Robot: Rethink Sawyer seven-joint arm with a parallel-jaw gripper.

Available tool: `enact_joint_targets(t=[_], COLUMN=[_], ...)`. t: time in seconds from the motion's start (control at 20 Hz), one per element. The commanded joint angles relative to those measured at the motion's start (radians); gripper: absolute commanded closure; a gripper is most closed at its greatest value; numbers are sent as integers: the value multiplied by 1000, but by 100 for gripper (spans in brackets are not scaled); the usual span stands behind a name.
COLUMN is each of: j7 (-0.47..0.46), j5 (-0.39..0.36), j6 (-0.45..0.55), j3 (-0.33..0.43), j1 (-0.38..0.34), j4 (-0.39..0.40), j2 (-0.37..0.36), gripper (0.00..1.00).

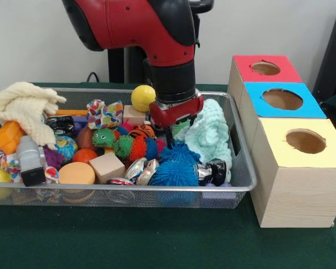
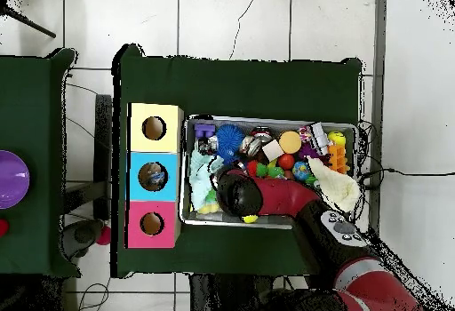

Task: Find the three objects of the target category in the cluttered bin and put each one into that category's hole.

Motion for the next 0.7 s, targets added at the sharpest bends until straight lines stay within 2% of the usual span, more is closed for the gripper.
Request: enact_joint_targets(t=[0.05,0.1,0.15,0.25,0.35,0.45,0.55,0.7], j7=[24,29,15,-51,-46,-1,6,-28], j5=[-73,-67,-59,-75,-62,-53,-57,-71], j6=[50,66,127,215,251,249,268,305], j3=[28,40,32,32,31,16,9,32], j1=[-68,-81,-78,-67,-61,-52,-51,-61], j4=[-34,-12,6,10,16,13,8,6], j2=[-57,-84,-137,-214,-250,-267,-278,-298], gripper=[0,0,0,0,0,0,0,0])
